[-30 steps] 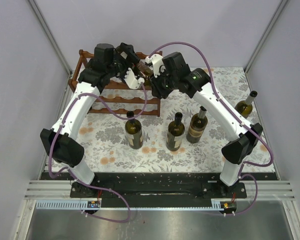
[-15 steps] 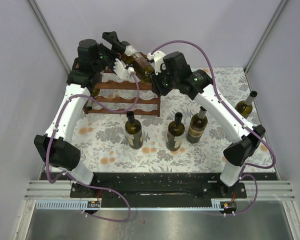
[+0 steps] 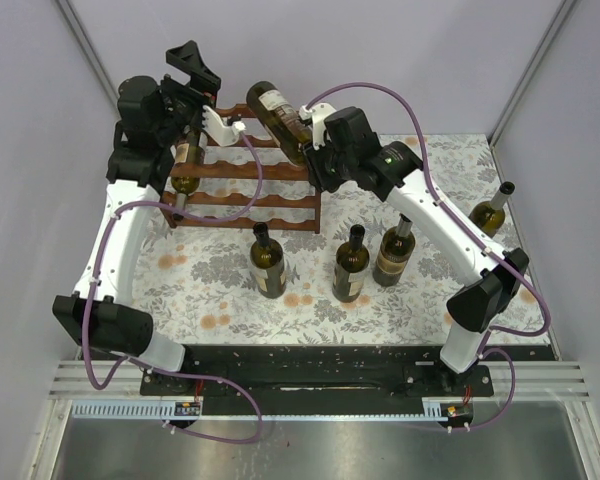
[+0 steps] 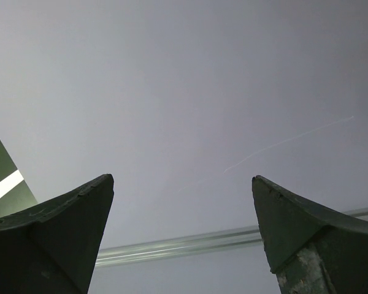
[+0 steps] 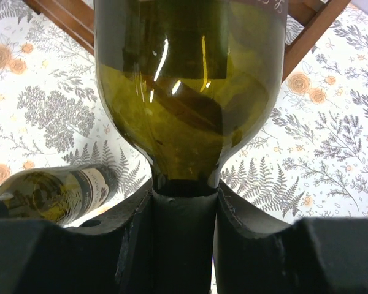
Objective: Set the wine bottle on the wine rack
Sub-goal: Place the wine bottle in the wine rack.
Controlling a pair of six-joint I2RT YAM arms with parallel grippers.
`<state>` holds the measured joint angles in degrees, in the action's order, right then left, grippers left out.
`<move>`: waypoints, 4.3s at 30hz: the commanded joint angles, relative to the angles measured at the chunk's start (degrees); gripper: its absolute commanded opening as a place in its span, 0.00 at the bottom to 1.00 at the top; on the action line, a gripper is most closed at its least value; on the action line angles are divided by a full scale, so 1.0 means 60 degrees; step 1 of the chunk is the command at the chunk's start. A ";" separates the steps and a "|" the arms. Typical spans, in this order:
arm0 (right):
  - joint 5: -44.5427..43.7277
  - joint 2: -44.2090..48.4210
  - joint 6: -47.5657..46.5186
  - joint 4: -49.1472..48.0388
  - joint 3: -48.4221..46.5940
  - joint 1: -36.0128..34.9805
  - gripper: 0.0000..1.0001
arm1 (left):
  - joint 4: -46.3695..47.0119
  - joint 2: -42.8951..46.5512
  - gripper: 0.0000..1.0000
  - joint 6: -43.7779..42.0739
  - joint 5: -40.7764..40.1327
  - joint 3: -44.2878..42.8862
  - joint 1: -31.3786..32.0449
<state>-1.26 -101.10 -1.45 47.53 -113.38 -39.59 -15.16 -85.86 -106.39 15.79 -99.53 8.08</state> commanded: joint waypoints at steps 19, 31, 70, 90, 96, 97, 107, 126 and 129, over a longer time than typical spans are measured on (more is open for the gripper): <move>-0.0100 -0.0054 0.4078 -0.2399 0.0000 -0.0022 0.00 | 0.0607 0.0907 0.99 0.0241 -0.0830 0.1060 -0.0306; 0.1366 -0.0084 0.5983 -0.3219 0.0644 -0.0008 0.00 | 0.0315 0.1361 0.99 0.0021 -0.1182 0.1514 -0.0438; 0.3388 0.0297 0.8563 -0.9137 0.3150 0.0461 0.00 | -0.0502 0.1699 0.99 0.0926 -0.2678 0.2146 -0.0804; 0.2993 0.1718 0.7523 -0.8771 0.4834 0.0476 0.00 | -0.3553 0.2167 0.99 0.3464 -0.0142 0.1294 -0.0951; 0.2963 0.1586 0.7362 -0.9049 0.5156 0.0593 0.00 | -0.3553 0.2343 0.99 0.3376 -0.0098 0.1514 -0.0951; 0.2920 0.1572 0.7318 -0.9107 0.5186 0.0622 0.00 | -0.3553 0.2343 0.99 0.3361 -0.0098 0.1543 -0.0951; 0.2978 0.1484 0.7098 -0.9576 0.5347 0.1076 0.00 | -0.3319 0.2343 0.99 0.3127 -0.0156 0.1924 -0.0951; 0.2816 0.0503 0.6498 -0.9446 0.4250 0.1735 0.00 | -0.3011 0.2241 0.99 0.2951 -0.0229 0.2203 -0.0936; 0.2890 0.0429 0.5971 -0.8876 0.3971 0.1780 0.00 | -0.3011 0.2299 0.99 0.2820 -0.0332 0.2261 -0.0936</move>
<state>17.30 -99.07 40.62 -0.36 -83.64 -30.46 -36.23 -73.21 -88.29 13.28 -86.59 2.68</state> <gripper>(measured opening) 0.415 0.988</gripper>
